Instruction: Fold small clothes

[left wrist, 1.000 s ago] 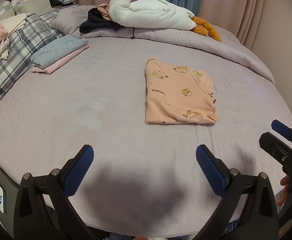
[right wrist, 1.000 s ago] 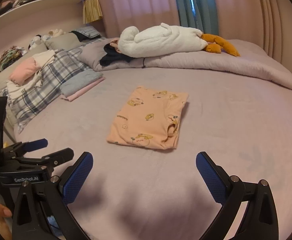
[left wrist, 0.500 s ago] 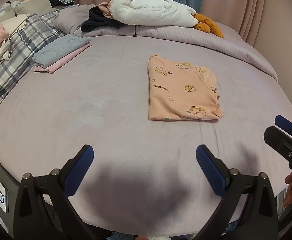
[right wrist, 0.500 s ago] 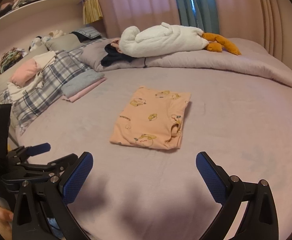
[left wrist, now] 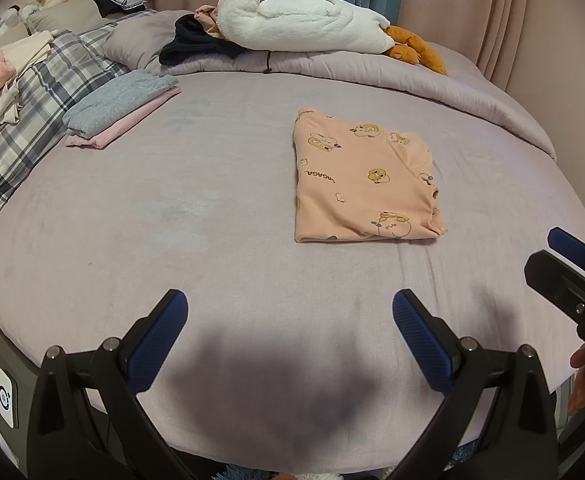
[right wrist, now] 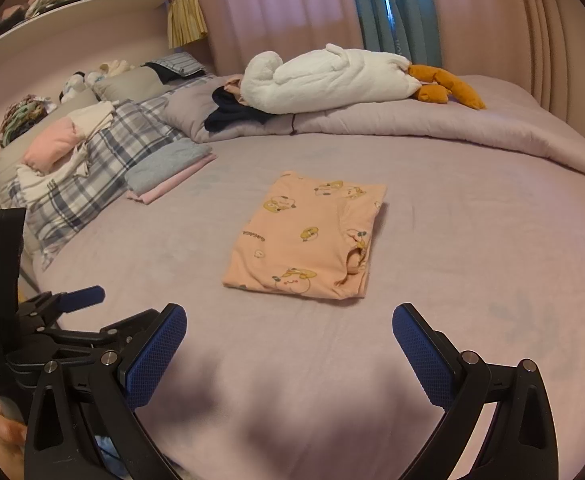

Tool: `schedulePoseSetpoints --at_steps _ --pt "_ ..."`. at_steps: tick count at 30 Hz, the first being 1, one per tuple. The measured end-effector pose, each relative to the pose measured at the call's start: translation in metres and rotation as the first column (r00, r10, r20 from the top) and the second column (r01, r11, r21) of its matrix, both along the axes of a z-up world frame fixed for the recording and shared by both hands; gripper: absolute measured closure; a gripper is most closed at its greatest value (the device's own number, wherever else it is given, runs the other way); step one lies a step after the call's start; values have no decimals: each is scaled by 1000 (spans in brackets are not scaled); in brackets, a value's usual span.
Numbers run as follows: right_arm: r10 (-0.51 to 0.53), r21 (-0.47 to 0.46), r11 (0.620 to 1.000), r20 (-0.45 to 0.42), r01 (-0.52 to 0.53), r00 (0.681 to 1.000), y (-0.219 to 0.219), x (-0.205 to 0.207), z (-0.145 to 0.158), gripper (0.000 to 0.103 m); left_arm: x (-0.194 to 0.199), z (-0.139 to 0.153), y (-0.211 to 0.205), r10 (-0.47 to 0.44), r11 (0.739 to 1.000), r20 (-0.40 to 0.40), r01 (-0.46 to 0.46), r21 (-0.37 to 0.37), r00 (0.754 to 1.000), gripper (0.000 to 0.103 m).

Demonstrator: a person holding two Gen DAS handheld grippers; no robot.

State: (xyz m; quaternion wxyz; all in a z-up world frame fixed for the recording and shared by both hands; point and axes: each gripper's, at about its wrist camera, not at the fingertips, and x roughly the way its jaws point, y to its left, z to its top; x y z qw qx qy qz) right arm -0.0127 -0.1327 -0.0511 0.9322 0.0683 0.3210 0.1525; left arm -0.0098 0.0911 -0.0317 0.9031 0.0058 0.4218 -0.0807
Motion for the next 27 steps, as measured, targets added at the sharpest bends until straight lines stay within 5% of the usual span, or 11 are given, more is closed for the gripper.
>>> schedulePoseSetpoints --at_steps 27 --pt "3 -1 1000 -3 -3 1000 2 2 1 1 4 1 -4 -8 1000 -1 8 6 1000 0"
